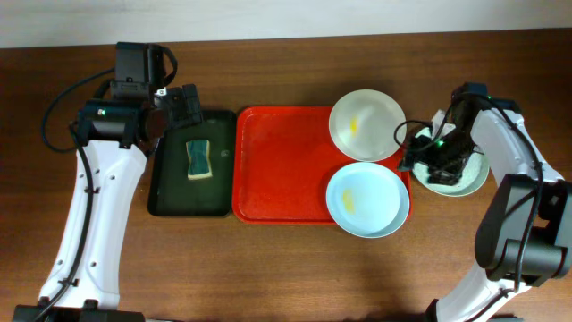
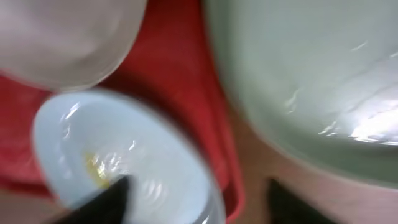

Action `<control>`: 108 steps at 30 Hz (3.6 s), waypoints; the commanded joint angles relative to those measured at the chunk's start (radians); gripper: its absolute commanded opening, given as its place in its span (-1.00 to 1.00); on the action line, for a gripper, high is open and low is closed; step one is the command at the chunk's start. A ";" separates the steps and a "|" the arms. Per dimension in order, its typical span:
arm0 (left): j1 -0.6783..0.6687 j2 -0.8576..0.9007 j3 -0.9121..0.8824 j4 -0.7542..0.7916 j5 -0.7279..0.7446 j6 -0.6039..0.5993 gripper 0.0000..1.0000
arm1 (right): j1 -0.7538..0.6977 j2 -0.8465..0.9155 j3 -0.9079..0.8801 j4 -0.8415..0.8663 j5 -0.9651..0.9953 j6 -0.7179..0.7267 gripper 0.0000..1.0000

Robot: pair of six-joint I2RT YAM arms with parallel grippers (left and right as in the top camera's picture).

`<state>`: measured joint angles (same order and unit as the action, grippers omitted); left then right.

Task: Clean dirty plates on tray and stack at the side
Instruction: 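Move the right gripper to the lower white plate's rim and grasp it, then drag the white plate with the right gripper to the red tray's center, then lower the left gripper over the sponge in the black tray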

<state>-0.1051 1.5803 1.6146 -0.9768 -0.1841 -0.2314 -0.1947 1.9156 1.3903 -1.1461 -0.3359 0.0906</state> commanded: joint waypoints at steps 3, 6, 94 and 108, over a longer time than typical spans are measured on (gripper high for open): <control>-0.003 0.004 -0.001 -0.001 0.003 -0.003 0.99 | -0.014 -0.033 0.121 -0.330 -0.086 -0.054 -0.92; -0.003 0.004 -0.001 -0.001 0.003 -0.003 0.99 | 0.012 -0.054 0.120 -0.450 0.043 -0.068 -0.88; -0.003 0.004 -0.001 0.093 0.003 -0.003 0.99 | 0.445 -0.062 0.057 0.138 0.094 0.254 0.54; -0.004 0.040 -0.061 -0.102 0.188 -0.029 0.76 | 0.553 -0.061 -0.030 0.262 0.246 0.254 -0.13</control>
<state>-0.1074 1.5856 1.6012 -1.0515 -0.0422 -0.2520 0.3367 1.8587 1.3834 -0.9100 -0.1638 0.3473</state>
